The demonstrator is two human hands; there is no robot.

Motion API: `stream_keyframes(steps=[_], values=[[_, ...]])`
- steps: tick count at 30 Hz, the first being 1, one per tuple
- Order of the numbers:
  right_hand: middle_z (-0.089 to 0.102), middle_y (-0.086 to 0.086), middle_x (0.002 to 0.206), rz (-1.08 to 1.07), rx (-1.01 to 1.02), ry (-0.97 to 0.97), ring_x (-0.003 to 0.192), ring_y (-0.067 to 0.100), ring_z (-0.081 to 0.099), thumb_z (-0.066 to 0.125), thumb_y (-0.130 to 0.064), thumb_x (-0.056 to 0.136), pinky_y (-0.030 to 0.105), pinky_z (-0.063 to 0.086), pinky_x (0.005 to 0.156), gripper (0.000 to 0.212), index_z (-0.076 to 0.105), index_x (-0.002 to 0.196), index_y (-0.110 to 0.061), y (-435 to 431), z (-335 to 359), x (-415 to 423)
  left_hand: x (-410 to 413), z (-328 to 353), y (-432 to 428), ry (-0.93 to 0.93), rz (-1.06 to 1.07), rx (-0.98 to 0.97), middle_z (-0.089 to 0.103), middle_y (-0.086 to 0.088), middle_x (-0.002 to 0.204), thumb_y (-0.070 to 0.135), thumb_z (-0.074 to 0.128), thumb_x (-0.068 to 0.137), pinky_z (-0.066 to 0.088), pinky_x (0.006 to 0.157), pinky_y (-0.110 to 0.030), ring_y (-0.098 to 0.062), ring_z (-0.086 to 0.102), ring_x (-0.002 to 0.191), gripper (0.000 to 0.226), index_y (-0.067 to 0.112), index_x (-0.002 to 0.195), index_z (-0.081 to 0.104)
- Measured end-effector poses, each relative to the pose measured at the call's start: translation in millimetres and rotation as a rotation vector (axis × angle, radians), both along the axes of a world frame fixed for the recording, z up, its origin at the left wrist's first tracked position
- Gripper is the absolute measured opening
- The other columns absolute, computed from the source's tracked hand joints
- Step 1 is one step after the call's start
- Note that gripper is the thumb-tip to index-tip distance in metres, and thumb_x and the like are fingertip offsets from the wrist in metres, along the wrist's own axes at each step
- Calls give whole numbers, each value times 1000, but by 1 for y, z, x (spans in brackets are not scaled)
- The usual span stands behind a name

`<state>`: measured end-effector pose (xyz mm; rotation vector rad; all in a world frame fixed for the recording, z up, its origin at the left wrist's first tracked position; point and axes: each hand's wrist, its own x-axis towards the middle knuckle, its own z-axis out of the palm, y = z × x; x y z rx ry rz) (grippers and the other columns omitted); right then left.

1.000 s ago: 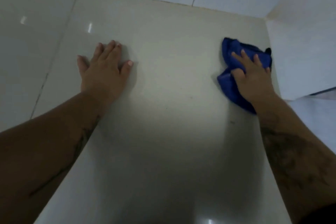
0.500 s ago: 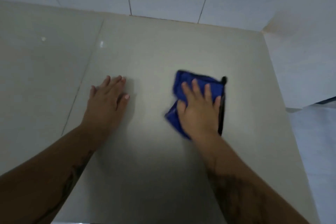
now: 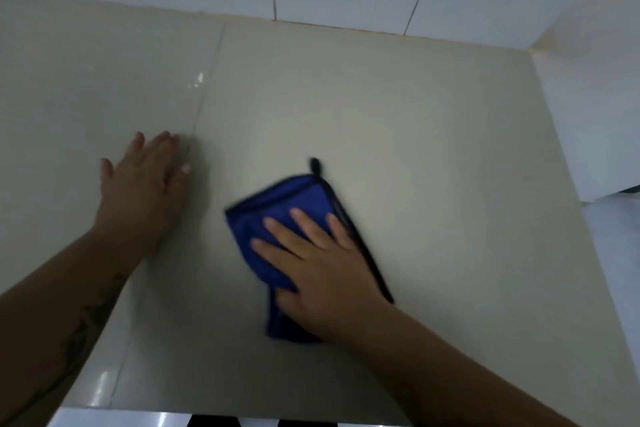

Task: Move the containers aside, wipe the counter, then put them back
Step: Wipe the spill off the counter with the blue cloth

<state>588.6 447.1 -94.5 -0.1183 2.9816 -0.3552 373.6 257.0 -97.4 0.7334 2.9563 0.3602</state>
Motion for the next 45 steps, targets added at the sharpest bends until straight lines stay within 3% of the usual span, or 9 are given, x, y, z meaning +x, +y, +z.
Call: stream_keyframes(steps=[4,10,13,17,22,27,34,38,45], values=[[32,-9,155,-256,111,16,142,25,30,39,-51,79,59,26,108,65,36,144,-41,67,-1,0,12,-10,3,55,-105,-20,36,1,153,59,27,90,21,110,-57,-23,27,143,65,22,143,41],[1,-5,163,-835,13,-49,148,29,-3,25,-50,93,61,-3,114,63,12,152,-34,97,0,-174,7,-14,1,58,-47,158,29,0,156,52,31,94,15,115,-48,-21,21,145,62,20,148,33],[3,-5,163,-583,18,-22,148,29,0,32,-49,92,59,-1,115,64,16,152,-33,27,-2,-216,9,-7,-4,-29,112,444,24,1,158,40,33,101,7,119,-40,-15,14,147,54,19,150,25],[11,-11,161,-167,-3,32,149,22,5,37,-50,85,54,3,117,68,22,150,-37,-59,1,-120,9,1,-9,-59,202,618,30,0,155,34,30,103,13,120,-44,-15,19,145,49,17,149,29],[30,-6,155,-363,121,58,141,28,33,38,-47,78,58,24,109,69,33,146,-37,39,-2,-4,1,-11,-9,15,22,293,35,-3,153,40,37,99,10,117,-49,-22,21,145,53,17,146,34],[8,-2,162,-1015,50,-12,148,29,4,23,-48,92,62,2,114,62,17,152,-33,128,2,-85,0,-14,-3,28,-29,65,28,1,157,47,35,97,12,114,-56,-23,18,146,57,22,148,30],[9,-5,162,-340,48,-22,148,29,4,36,-46,94,57,2,115,61,20,151,-33,-27,0,-178,9,-10,-57,-4,124,372,35,-10,152,31,37,100,8,115,-55,-30,23,144,47,16,145,36],[13,-7,161,-8,-28,-29,148,26,3,39,-48,88,52,-5,115,65,24,150,-34,-125,5,-63,3,-15,-131,-36,97,85,47,-14,140,51,21,94,34,101,-64,-41,39,129,58,18,138,39],[25,-8,156,-350,111,-35,142,28,31,40,-46,79,56,27,106,70,29,147,-37,-76,3,30,43,-6,-153,-12,-180,7,40,1,151,50,31,92,24,109,-52,-20,31,141,58,21,140,45]])
